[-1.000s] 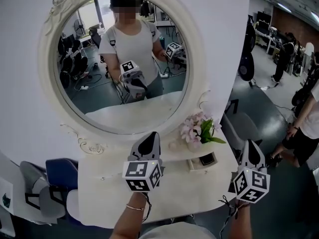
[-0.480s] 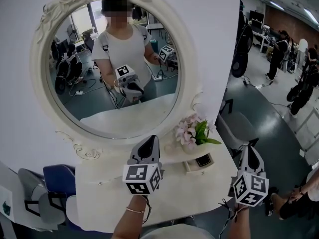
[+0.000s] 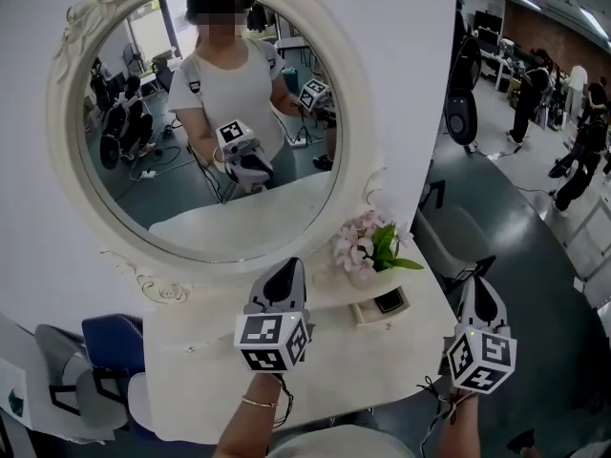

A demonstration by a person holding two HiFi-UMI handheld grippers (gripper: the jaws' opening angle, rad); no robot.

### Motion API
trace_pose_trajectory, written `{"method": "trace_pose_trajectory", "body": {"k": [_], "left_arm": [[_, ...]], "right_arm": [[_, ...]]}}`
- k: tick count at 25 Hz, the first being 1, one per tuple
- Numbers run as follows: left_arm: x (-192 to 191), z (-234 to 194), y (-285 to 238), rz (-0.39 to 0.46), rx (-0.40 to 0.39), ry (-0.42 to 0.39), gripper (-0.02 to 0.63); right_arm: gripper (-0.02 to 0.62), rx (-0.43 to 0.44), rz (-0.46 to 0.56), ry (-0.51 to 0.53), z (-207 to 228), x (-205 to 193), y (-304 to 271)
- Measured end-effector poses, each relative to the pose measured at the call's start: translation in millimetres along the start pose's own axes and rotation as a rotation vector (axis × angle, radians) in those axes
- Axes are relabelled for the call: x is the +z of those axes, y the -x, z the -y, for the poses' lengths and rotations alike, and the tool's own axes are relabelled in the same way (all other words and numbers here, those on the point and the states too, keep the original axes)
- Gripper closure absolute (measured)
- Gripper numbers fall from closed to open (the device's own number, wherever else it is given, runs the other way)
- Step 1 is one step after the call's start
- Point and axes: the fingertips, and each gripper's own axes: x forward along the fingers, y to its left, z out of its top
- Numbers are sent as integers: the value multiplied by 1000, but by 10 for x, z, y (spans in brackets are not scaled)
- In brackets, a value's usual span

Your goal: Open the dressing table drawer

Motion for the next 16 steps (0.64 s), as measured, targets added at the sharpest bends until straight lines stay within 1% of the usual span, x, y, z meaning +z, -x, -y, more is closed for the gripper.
{"method": "trace_pose_trajectory", "body": {"k": [8,10,13,16], "left_arm": [[-78,9,-40,-18,-7,10,588],[-83,5,-46,-20,-8,10,588],[-91,0,-35,-24,-9,8,588],[-103,-2,-18,-28,-8,9,587]], "right_arm": [[592,6,-26,-21,0,-98,0],[592,1,-30,-7,-1,-105,1],[592,-14,-31,43,-18,-95,28],[592,-8,-33,47,-47,-94,46]]}}
